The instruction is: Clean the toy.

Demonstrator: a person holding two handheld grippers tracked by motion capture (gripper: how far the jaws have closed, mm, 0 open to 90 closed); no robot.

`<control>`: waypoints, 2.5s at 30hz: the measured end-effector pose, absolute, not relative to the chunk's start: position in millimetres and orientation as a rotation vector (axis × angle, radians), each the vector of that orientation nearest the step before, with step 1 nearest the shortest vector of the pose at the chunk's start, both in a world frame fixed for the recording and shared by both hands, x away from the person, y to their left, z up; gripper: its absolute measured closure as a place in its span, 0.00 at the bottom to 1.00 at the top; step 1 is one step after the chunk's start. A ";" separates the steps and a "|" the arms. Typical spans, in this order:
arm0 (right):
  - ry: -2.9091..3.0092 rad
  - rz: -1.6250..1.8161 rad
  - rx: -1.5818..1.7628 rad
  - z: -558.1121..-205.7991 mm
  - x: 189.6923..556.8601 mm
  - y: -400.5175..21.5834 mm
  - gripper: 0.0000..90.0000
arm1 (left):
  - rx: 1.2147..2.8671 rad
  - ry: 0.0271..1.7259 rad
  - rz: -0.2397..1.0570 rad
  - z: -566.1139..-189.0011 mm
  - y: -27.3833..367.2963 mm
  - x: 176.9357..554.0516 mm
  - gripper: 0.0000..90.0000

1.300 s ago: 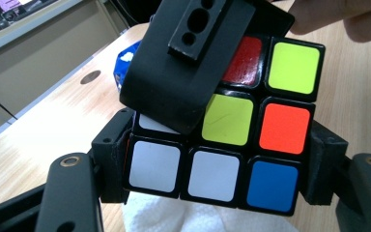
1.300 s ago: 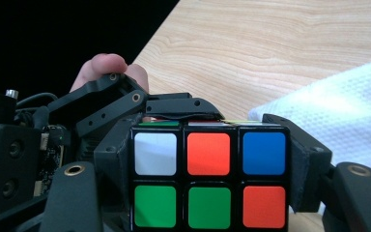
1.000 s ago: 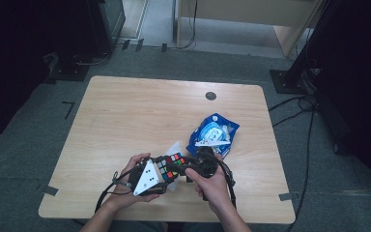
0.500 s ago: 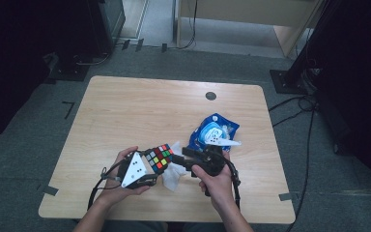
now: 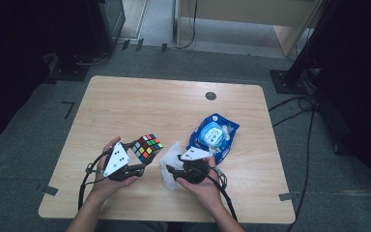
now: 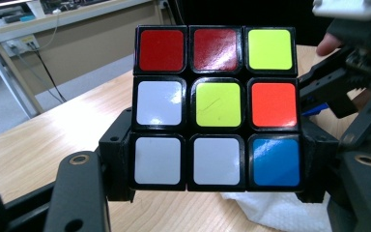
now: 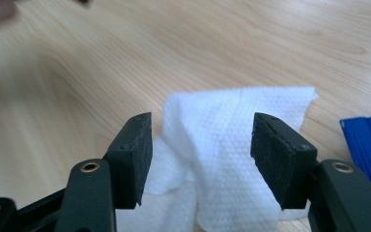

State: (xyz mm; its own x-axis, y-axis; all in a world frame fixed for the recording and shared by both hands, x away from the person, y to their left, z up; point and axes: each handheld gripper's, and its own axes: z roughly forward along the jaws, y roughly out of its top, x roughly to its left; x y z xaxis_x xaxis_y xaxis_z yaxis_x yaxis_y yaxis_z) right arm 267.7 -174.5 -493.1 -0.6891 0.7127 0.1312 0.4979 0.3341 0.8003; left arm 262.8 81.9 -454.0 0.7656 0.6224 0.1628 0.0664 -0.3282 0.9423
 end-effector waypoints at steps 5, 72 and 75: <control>2.397 1.194 1.041 -508.9 269.2 -168.3 0.51 | 1.842 0.521 0.608 -455.0 79.3 262.3 0.38; 2.094 1.638 0.935 -425.1 232.0 -189.5 0.98 | 1.878 0.425 0.555 -459.3 49.1 246.6 0.38; 2.080 1.658 0.894 -420.2 227.5 -187.1 0.98 | 1.882 0.411 0.549 -460.6 44.1 244.2 0.38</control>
State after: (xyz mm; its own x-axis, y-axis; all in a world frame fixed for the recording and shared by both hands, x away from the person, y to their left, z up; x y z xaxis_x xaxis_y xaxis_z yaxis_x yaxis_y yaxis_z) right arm 227.5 -187.1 -420.2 -0.7469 0.6536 0.1221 0.2647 0.1238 0.9563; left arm 244.2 44.1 -460.6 0.8338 0.5223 0.1788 0.0250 -0.3594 0.9329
